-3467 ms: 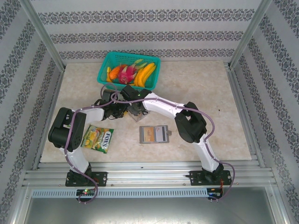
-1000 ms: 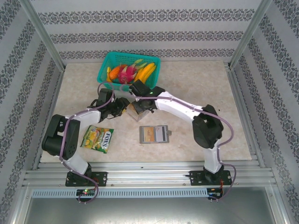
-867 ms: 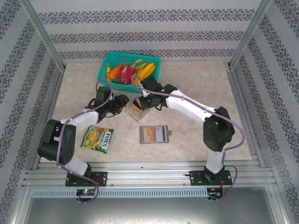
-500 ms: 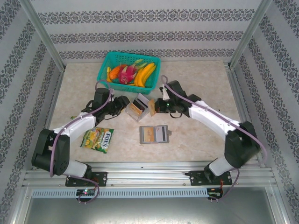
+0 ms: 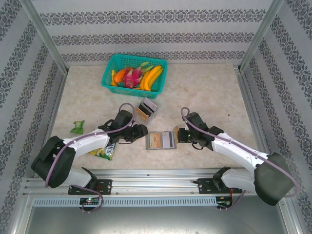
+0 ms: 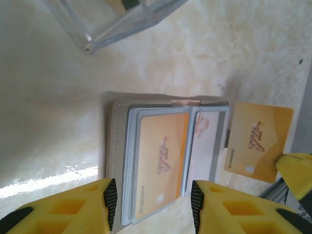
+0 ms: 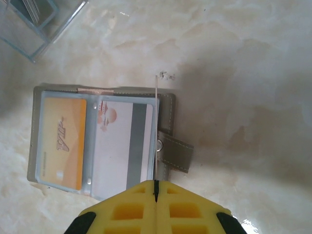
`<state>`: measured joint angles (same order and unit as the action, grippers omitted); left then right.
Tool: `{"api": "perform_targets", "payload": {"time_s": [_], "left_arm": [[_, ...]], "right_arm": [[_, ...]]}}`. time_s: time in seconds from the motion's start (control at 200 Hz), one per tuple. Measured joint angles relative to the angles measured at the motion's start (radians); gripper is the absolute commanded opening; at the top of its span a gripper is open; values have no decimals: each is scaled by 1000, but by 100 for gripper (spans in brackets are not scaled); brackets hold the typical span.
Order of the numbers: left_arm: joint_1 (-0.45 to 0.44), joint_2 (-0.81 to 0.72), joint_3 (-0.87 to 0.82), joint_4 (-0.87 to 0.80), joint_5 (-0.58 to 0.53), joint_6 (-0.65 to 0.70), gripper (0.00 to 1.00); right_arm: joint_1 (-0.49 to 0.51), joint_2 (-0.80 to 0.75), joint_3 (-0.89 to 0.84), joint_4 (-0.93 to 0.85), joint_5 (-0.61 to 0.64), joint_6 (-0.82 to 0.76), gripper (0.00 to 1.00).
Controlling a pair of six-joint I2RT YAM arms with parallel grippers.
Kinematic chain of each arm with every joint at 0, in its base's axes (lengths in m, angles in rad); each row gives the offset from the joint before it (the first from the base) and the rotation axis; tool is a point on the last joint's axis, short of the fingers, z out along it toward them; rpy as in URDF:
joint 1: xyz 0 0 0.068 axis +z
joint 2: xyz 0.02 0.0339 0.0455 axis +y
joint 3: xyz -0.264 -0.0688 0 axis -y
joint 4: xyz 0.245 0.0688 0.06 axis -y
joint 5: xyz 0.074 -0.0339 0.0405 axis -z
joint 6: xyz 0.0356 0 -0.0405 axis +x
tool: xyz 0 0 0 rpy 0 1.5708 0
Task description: Put the credit cards into the card holder
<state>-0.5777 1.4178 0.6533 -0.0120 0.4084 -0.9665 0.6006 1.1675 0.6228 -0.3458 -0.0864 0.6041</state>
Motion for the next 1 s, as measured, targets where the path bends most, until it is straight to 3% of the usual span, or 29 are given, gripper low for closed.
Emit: {"api": "perform_targets", "payload": {"time_s": [1.004], "left_arm": [[-54, 171, 39, 0, -20, -2, 34]], "right_arm": [[32, 6, -11, 103, -8, 101, 0]]}}
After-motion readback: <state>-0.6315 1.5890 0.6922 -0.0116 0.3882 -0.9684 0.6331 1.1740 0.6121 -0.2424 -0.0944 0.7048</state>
